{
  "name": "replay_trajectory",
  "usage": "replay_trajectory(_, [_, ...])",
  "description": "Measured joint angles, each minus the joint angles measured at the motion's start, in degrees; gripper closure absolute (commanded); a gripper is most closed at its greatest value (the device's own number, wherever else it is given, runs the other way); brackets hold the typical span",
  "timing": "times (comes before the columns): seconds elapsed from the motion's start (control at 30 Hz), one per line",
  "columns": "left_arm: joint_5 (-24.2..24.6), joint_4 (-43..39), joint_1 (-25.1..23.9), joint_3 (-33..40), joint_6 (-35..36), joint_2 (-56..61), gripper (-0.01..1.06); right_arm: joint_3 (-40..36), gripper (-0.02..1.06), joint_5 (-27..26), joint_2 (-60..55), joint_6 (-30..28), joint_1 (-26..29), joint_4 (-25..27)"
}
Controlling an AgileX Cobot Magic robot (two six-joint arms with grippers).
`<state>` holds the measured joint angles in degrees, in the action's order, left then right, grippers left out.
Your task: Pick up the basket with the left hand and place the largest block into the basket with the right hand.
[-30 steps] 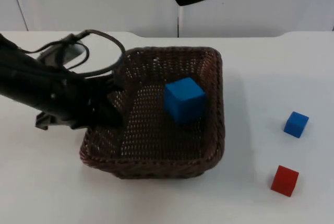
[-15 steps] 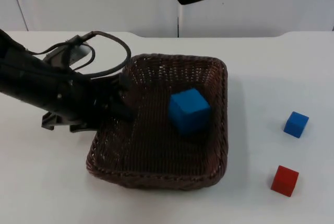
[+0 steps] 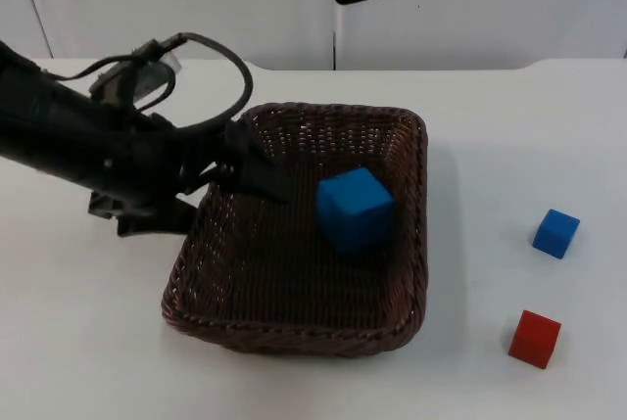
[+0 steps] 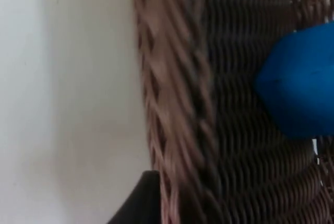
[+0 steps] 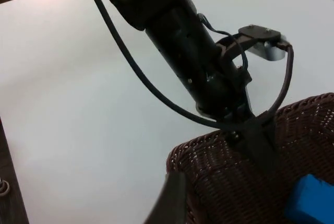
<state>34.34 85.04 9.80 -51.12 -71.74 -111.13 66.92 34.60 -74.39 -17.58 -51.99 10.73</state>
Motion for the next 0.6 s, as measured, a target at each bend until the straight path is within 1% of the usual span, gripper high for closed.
replay_trajectory(0.07, [-0.7,-1.1,0.0,0.0,0.3,0.9,0.0,0.0,0.3,0.0,0.0,0.0,0.0,0.0])
replay_trajectory(0.17, [-4.7,-5.3,0.0,0.0,2.7,4.2,0.0,0.0,0.33,0.0,0.0,0.0,0.0,0.0])
replay_trajectory(0.2, [-4.7,-5.3,0.0,0.0,2.7,4.2,0.0,0.0,0.33,0.0,0.0,0.0,0.0,0.0])
replay_trajectory(0.3, [-7.6,-10.9,0.0,0.0,6.7,7.5,0.0,0.0,0.33,0.0,0.0,0.0,0.0,0.0])
replay_trajectory(0.33, [-8.0,-12.8,0.0,0.0,8.1,8.7,0.0,0.0,0.33,0.0,0.0,0.0,0.0,0.0])
replay_trajectory(0.43, [-8.8,-15.0,0.0,0.4,9.7,10.9,0.0,0.0,0.33,0.0,0.0,0.0,0.0,0.0])
replay_trajectory(0.6, [-10.2,-17.0,0.0,3.2,10.9,15.7,0.0,0.0,0.33,-0.1,0.0,0.0,0.0,0.0])
